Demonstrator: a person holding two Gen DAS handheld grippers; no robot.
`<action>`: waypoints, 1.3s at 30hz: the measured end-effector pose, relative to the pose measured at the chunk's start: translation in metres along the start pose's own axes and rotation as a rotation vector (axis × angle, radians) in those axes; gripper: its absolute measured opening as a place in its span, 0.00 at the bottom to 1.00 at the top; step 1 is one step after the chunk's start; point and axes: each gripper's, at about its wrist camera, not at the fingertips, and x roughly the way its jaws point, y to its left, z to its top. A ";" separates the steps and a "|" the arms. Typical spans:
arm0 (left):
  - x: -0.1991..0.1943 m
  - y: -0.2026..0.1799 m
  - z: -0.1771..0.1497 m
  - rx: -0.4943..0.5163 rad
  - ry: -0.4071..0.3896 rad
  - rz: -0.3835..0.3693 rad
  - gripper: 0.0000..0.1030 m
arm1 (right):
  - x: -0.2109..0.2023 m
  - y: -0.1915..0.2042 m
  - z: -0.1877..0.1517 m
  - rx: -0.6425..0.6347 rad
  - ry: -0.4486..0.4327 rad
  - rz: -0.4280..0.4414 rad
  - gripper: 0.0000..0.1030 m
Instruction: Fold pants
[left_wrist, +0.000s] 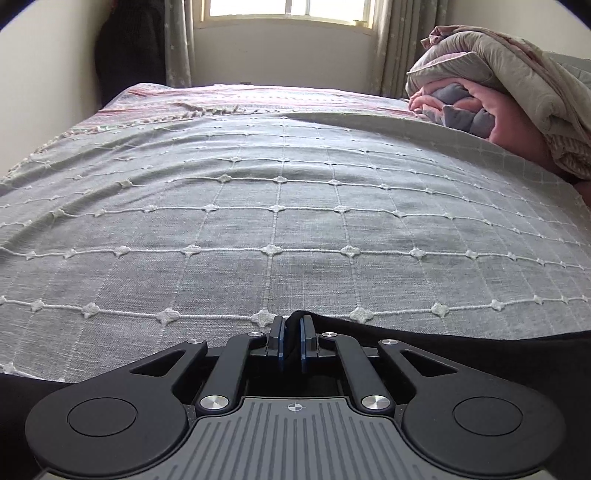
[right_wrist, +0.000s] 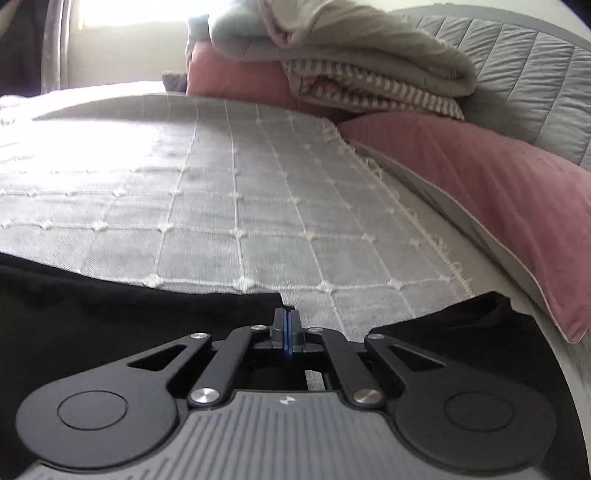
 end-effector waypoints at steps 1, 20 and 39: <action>0.001 -0.003 -0.001 0.000 -0.003 0.007 0.05 | 0.001 -0.001 -0.002 0.001 0.006 0.002 0.40; 0.004 -0.017 -0.010 -0.057 -0.006 -0.020 0.06 | 0.003 0.008 -0.009 -0.112 0.031 0.020 0.44; -0.085 0.078 -0.036 -0.141 -0.057 -0.033 0.43 | -0.040 0.078 0.017 -0.163 -0.034 0.027 0.66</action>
